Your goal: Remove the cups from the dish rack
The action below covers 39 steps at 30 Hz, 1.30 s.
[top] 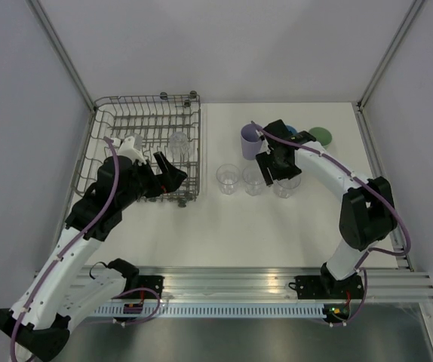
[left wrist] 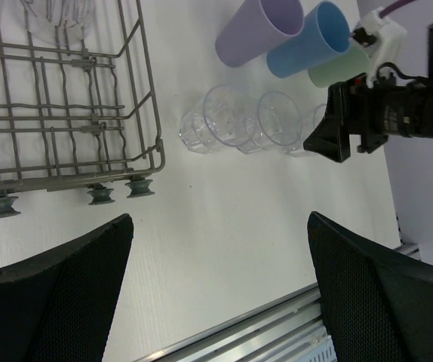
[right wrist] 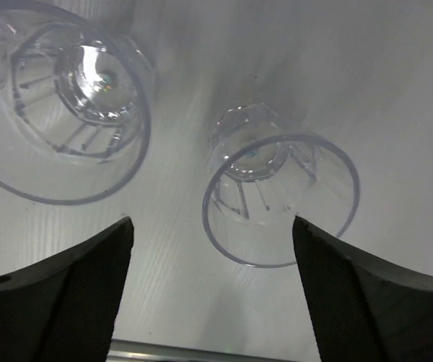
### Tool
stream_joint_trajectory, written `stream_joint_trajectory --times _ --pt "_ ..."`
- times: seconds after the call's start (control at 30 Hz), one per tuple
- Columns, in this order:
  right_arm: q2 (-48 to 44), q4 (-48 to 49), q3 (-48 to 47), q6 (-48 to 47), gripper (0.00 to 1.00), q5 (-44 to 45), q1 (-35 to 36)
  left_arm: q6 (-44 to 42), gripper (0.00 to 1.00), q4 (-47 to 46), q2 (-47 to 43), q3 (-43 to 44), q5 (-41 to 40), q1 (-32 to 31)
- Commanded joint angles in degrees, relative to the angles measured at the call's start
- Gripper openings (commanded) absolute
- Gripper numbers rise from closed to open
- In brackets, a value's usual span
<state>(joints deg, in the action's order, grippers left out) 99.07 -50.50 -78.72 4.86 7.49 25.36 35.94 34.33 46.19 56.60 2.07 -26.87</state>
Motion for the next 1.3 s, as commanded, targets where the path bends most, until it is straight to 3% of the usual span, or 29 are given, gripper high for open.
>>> stream_joint_trajectory --times 0.0,0.37,0.57,0.8,1.0,1.27 --pt "-5.8 -1.1 -3.3 0.5 0.98 -0.9 -0.1 -2.7 1.0 1.1 1.6 1.1 -4.2 -0.1" --pt "-18.9 -6.7 -5.9 2.3 0.98 3.1 -0.1 -3.6 1.0 1.5 8.8 4.2 -10.3 -0.1" --pt "-26.2 -4.6 -6.5 3.9 0.98 5.0 -0.1 -4.2 1.0 0.9 12.9 6.6 -16.3 -0.1" --pt "-42.3 10.1 3.8 7.3 0.98 3.4 -0.1 -3.6 1.0 -1.4 20.4 10.5 -21.8 -0.1" --pt "-58.1 22.1 18.4 12.8 0.98 -2.4 -0.1 -2.9 1.0 -2.3 28.6 16.3 -27.7 -0.1" --pt "-64.2 15.8 17.7 12.0 0.98 -10.7 -0.1 -7.1 1.0 -5.7 43.5 25.9 -33.0 0.3"
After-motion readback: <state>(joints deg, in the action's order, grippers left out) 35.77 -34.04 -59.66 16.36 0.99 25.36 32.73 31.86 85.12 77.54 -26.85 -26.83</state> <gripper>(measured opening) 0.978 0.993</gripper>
